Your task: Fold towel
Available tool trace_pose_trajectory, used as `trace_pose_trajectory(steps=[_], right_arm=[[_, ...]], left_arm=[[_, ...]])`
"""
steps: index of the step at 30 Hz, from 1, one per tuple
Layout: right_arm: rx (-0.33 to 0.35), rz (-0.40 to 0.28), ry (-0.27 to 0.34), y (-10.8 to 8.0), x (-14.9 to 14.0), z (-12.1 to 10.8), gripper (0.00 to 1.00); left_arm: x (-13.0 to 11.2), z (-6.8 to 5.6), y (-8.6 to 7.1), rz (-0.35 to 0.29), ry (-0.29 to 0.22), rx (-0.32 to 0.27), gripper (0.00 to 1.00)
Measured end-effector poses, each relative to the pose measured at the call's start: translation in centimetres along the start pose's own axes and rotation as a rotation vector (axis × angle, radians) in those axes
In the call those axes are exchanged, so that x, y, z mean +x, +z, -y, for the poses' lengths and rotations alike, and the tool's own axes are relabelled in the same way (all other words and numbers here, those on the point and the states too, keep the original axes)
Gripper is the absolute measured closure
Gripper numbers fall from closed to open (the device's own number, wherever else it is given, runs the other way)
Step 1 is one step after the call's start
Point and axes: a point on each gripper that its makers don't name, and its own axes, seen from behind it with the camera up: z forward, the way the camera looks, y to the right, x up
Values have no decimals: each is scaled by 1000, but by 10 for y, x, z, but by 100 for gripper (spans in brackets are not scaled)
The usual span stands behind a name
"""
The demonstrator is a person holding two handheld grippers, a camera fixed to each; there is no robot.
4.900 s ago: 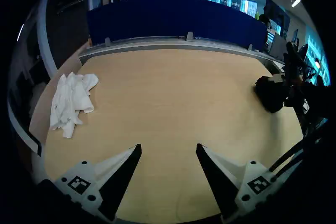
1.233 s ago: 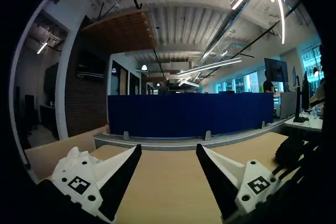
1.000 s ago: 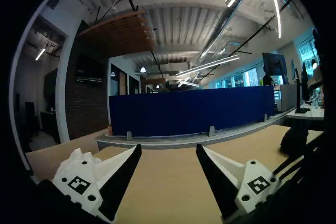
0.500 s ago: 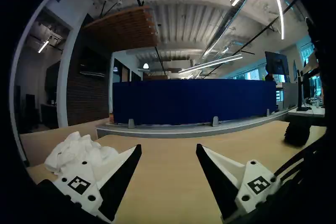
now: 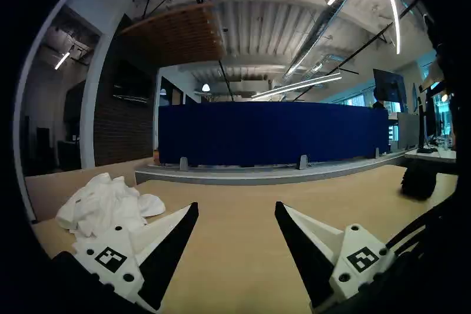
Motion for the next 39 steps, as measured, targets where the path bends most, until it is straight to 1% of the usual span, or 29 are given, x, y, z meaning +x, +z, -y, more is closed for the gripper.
trace_pose_trajectory(steps=[5,14,20,23,33,39], right_arm=[[4,9,-1,0,-4,2,0],[2,2,-7,-2,2,0,0],[17,3,-5,0,0,4,0],[24,4,-4,1,-1,5,0],[45,-42,23,-3,13,-4,0],[48,-82,34,-3,19,-19,0]], left_arm=[[-3,-2,1,4,5,-5,3],[-11,-2,5,26,-4,-8,3],[-10,-7,5,32,-5,-22,4],[-9,-7,5,32,-6,-22,4],[-10,-7,3,36,-4,-20,3],[-10,-7,3,36,-3,-20,3]])
